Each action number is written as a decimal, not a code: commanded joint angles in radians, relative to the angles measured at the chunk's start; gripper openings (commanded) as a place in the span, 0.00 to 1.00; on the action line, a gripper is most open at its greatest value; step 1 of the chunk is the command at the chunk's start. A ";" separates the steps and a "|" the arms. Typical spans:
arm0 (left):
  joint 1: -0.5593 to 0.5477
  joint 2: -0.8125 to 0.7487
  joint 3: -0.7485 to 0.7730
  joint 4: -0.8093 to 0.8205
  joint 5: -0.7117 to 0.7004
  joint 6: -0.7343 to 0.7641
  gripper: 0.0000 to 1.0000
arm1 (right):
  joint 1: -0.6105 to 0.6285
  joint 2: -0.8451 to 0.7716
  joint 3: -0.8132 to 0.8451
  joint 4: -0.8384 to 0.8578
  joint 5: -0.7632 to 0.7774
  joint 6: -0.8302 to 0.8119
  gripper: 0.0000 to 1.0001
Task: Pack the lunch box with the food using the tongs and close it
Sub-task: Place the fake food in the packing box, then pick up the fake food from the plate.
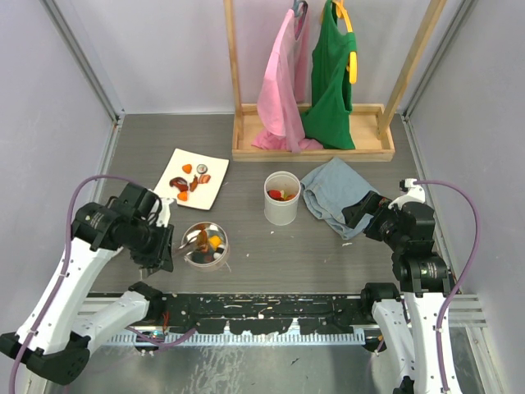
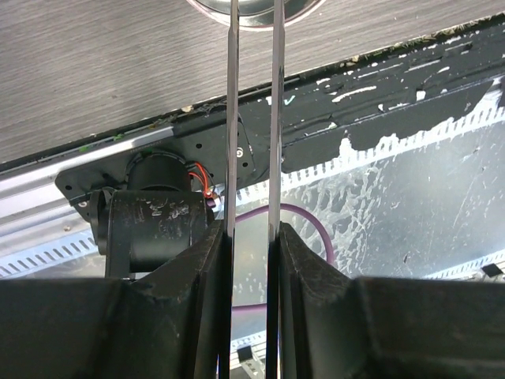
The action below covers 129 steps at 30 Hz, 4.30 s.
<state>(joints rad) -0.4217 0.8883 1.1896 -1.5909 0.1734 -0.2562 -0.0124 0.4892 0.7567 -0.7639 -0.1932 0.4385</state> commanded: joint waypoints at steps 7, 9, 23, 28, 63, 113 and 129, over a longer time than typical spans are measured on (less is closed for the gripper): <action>-0.058 0.032 0.012 -0.014 0.042 -0.010 0.31 | 0.005 0.005 0.006 0.067 -0.009 -0.011 1.00; -0.059 0.035 0.017 -0.011 0.040 -0.009 0.32 | 0.005 0.005 0.006 0.067 -0.009 -0.011 1.00; -0.058 0.028 0.076 0.002 -0.037 -0.024 0.36 | 0.005 0.005 0.007 0.067 -0.009 -0.015 1.00; -0.058 0.027 0.120 0.037 -0.110 -0.041 0.36 | 0.005 0.005 0.007 0.067 -0.010 -0.014 1.00; 0.102 0.475 0.216 0.384 -0.380 0.091 0.42 | 0.005 -0.001 0.010 0.067 -0.021 -0.026 1.00; 0.179 0.451 0.063 0.475 -0.246 0.092 0.26 | 0.005 0.017 0.007 0.071 -0.023 -0.029 1.00; 0.179 0.400 0.121 0.456 -0.158 0.078 0.26 | 0.004 0.014 0.000 0.074 0.001 -0.012 1.00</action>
<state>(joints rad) -0.2474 1.3190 1.2510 -1.1419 -0.0345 -0.1680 -0.0124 0.5117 0.7525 -0.7536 -0.2028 0.4229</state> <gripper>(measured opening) 0.316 0.998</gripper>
